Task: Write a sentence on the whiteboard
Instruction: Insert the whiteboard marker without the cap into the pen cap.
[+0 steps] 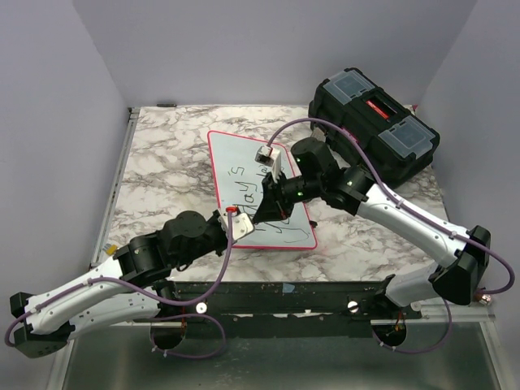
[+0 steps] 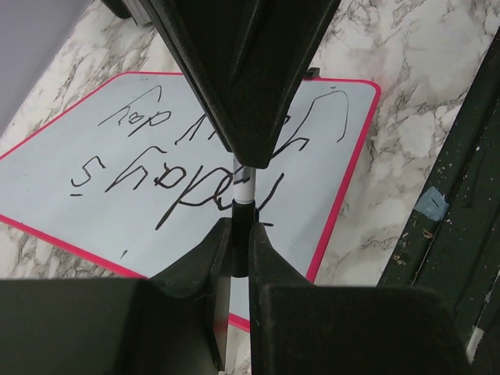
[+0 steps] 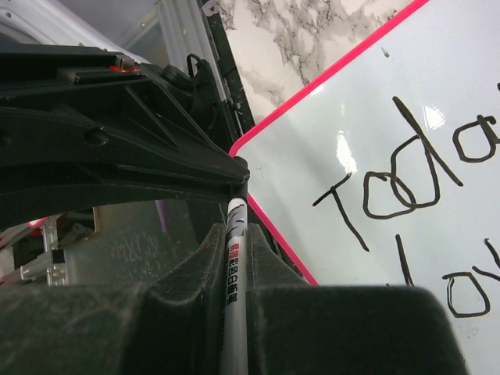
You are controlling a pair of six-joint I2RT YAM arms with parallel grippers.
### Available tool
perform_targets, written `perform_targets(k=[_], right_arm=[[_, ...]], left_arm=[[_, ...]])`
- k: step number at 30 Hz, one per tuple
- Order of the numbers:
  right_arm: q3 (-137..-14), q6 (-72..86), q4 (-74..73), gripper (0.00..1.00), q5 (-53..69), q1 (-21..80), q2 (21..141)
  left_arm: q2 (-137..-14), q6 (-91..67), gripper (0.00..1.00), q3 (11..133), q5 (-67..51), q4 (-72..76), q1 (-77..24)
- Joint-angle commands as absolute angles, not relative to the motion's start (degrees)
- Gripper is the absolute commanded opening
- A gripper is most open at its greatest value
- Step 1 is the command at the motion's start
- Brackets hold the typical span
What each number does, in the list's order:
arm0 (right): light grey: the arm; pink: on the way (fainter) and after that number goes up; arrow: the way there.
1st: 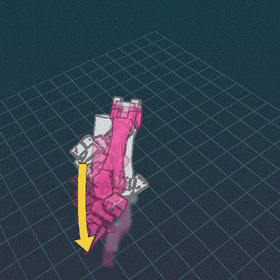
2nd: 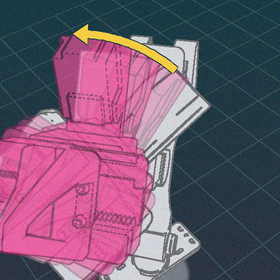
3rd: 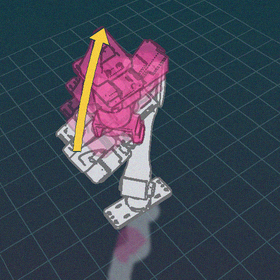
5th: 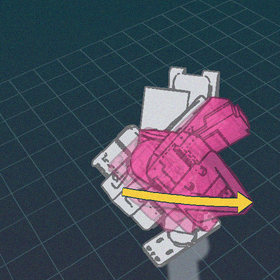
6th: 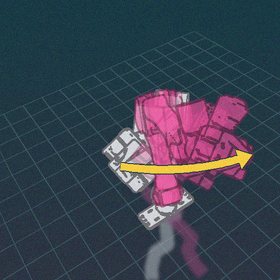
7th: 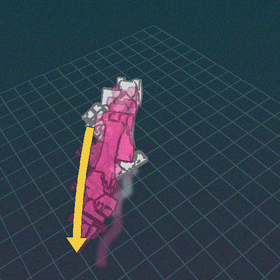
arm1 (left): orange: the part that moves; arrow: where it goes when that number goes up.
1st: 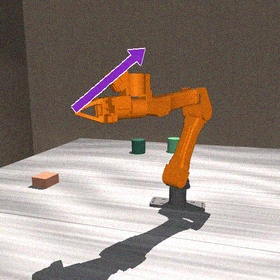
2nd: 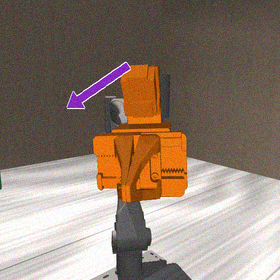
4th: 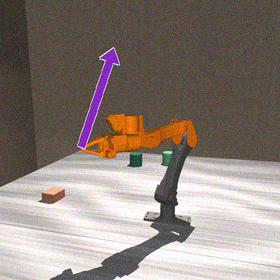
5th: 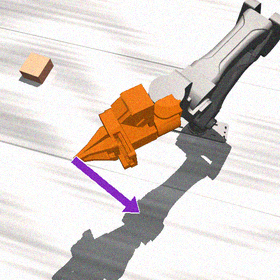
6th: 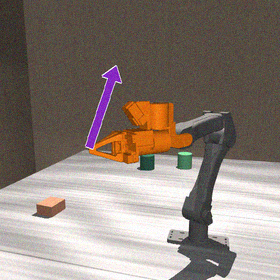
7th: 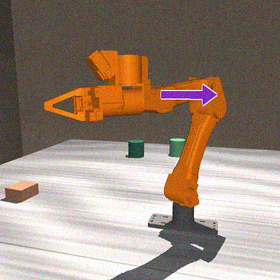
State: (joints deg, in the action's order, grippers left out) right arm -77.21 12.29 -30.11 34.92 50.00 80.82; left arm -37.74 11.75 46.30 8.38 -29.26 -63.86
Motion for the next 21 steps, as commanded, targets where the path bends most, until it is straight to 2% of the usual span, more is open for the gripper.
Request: perform_targets(k=[1, 12, 21], right_arm=[[-78.74, 9.32, -30.49, 0.01, 33.62, 52.75, 82.96], [-77.89, 3.58, -29.91, 0.01, 32.07, 57.04, 82.75], [-76.50, 0.58, -28.14, 0.01, 35.80, 58.28, 82.21]], left_arm=[[-37.01, 10.90, 0.00, 46.41, 1.30, -21.62, -64.03], [-36.66, 10.47, 0.00, 46.93, -7.29, -21.73, -63.07], [-34.56, 9.23, 0.00, 47.55, -16.15, -20.67, -61.19]])
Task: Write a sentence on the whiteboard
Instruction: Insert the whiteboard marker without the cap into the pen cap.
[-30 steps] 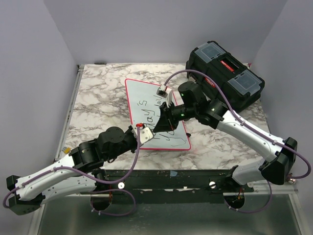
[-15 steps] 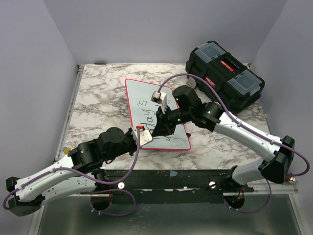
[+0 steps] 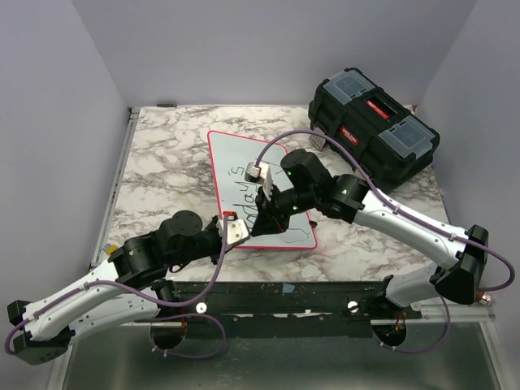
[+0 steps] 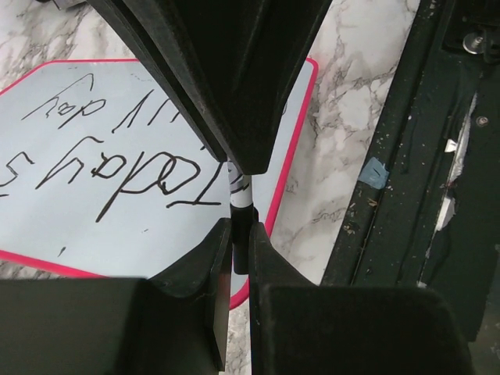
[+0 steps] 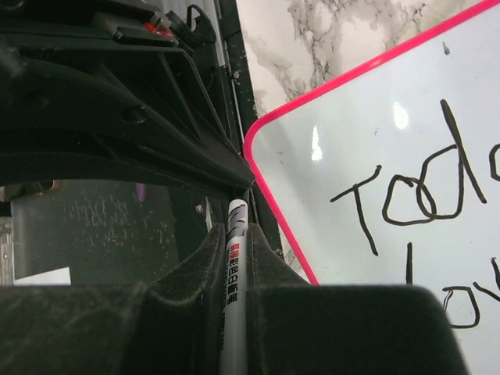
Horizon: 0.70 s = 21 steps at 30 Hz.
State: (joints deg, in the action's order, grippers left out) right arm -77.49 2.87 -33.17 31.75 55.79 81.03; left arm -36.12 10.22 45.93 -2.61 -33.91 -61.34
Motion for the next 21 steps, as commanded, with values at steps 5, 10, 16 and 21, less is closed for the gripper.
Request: perform_targets(k=[5, 10, 16, 21], right_arm=[[-75.75, -1.77, -26.55, 0.01, 41.48, 58.41, 81.82], [-77.45, -3.30, -28.45, 0.01, 43.52, 59.07, 82.58], [-79.28, -4.17, -29.96, 0.01, 43.22, 60.64, 83.06], [-78.43, -3.35, -28.98, 0.01, 40.58, 60.56, 81.78]], left_arm=[[-33.23, 9.66, 0.00, 47.62, -22.58, -20.45, -59.68], [-34.24, 10.03, 0.00, 49.10, -26.57, -22.22, -59.34], [-35.58, 8.98, 0.00, 50.10, -28.46, -21.56, -58.23], [-34.63, 8.96, 0.11, 49.27, -23.79, -21.64, -58.01]])
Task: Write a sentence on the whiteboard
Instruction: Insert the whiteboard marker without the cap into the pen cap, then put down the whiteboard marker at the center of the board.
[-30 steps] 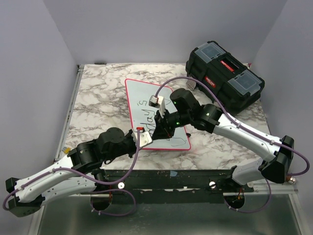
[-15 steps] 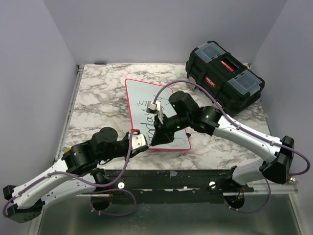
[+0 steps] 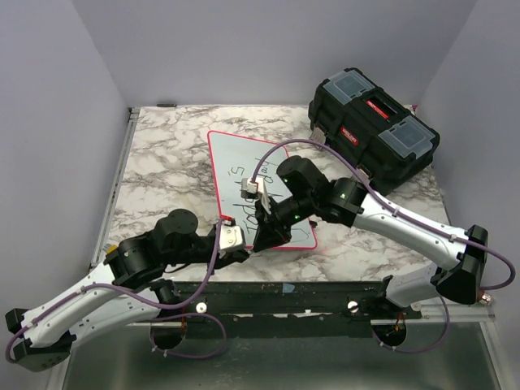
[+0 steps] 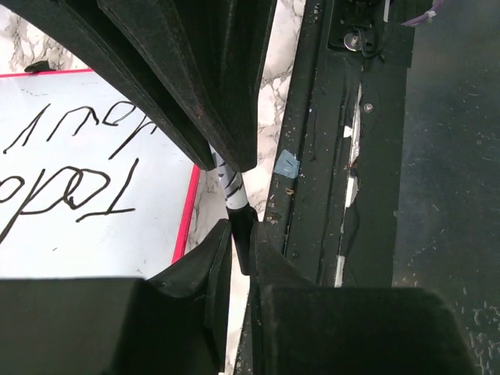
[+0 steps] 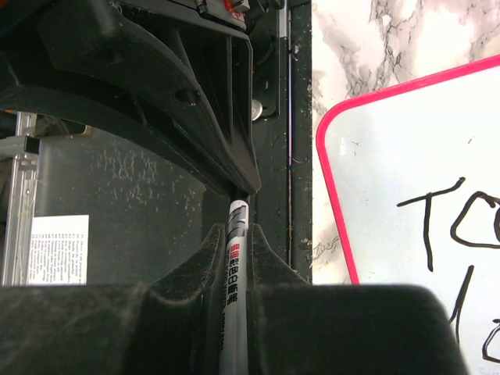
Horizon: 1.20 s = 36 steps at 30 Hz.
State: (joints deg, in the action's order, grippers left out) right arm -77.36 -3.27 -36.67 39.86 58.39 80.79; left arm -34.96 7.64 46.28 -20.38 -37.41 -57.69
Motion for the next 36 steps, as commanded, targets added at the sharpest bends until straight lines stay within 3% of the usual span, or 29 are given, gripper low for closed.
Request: perform_targets(k=[1, 5, 10, 14, 25, 28, 36], right_arm=[[-78.20, -3.26, -28.90, 0.01, 39.83, 60.62, 81.36], [-77.86, -2.45, -28.71, 0.01, 36.58, 60.62, 80.13], [-78.13, -0.96, -28.35, 0.01, 29.09, 60.61, 78.29], [-78.11, -0.27, -28.56, 0.01, 23.86, 60.58, 76.37], [-74.80, 5.27, -25.10, 0.01, 7.73, 60.63, 72.33], [-72.47, 7.32, -23.06, 0.01, 0.50, 60.49, 70.49], [-63.47, 14.14, -19.78, 0.01, -23.55, 60.40, 65.01]], left_arm=[[-34.48, 9.05, 0.15, 49.09, -23.01, -21.73, -58.01], [-33.58, 9.56, 0.33, 48.36, -19.82, -21.90, -58.01], [-32.63, 9.58, 0.68, 47.16, -16.71, -21.21, -57.87], [-31.41, 9.54, 0.81, 46.39, -13.72, -20.51, -57.83], [-28.73, 9.23, 0.93, 43.84, -0.54, -16.75, -57.83], [-27.59, 9.24, 0.98, 43.16, 2.17, -15.73, -57.83], [-26.32, 8.97, 0.98, 42.10, 13.90, -13.54, -57.83]])
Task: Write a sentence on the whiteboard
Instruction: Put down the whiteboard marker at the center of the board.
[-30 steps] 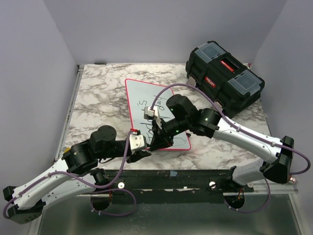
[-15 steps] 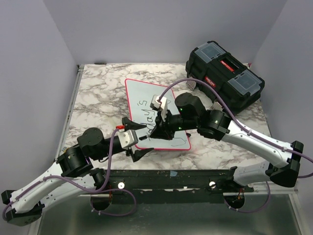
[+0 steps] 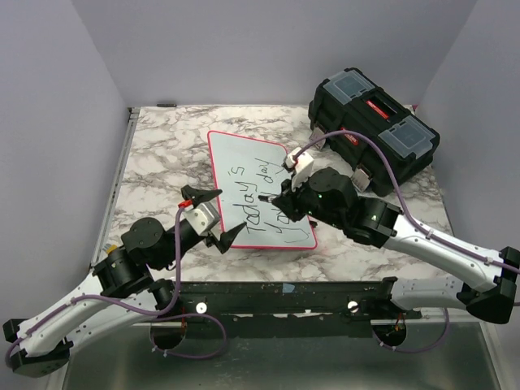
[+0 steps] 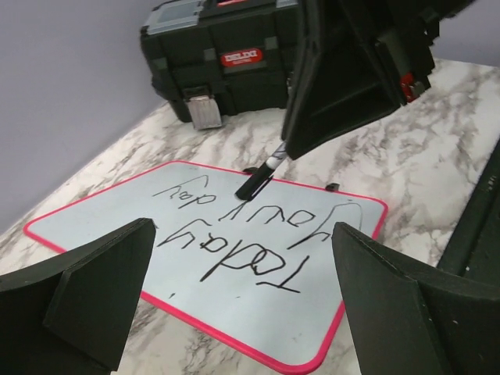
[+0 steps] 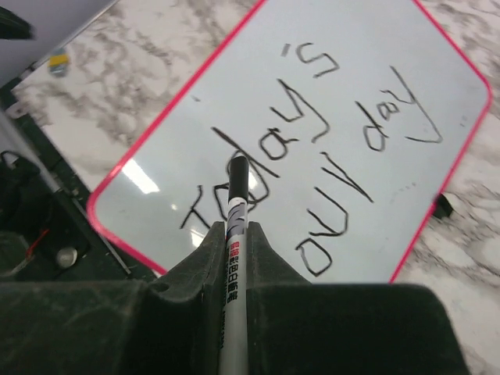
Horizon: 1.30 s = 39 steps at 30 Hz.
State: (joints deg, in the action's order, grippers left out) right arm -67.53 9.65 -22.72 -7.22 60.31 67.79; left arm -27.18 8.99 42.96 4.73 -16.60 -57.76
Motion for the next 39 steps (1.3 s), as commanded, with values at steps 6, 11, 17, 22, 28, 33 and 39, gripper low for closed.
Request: perform_targets(k=[6, 11, 17, 22, 28, 33, 39], right_arm=[[-56.03, 19.65, -20.56, 0.01, -33.12, 56.38, 61.49], [-48.57, 26.02, -20.32, 0.01, -28.01, 43.74, 58.10], [-40.76, 31.82, -16.23, 0.01, -21.61, 33.18, 57.13], [-36.73, 35.32, -13.03, 0.01, -20.15, 29.02, 59.47], [-31.85, 36.65, -7.97, 0.01, -11.53, 21.05, 60.44], [-30.64, 36.67, -7.41, 0.01, -11.07, 19.39, 60.64], [-29.54, 36.86, -7.64, 0.11, -10.91, 17.84, 59.60]], left_arm=[[-25.65, 8.62, 0.98, 41.83, 17.13, -12.43, -57.83], [-23.96, 8.21, 0.98, 40.79, 20.20, -10.78, -57.78], [-23.99, 8.17, 0.98, 40.52, 21.14, -10.90, -57.74], [-23.99, 8.26, 0.98, 40.31, 22.00, -11.00, -57.74], [-23.99, 8.47, 0.98, 39.87, 24.17, -10.70, -57.74], [-24.29, 8.96, 0.98, 39.39, 26.53, -9.72, -57.74], [-24.33, 9.23, 0.98, 39.22, 28.45, -9.17, -57.74]])
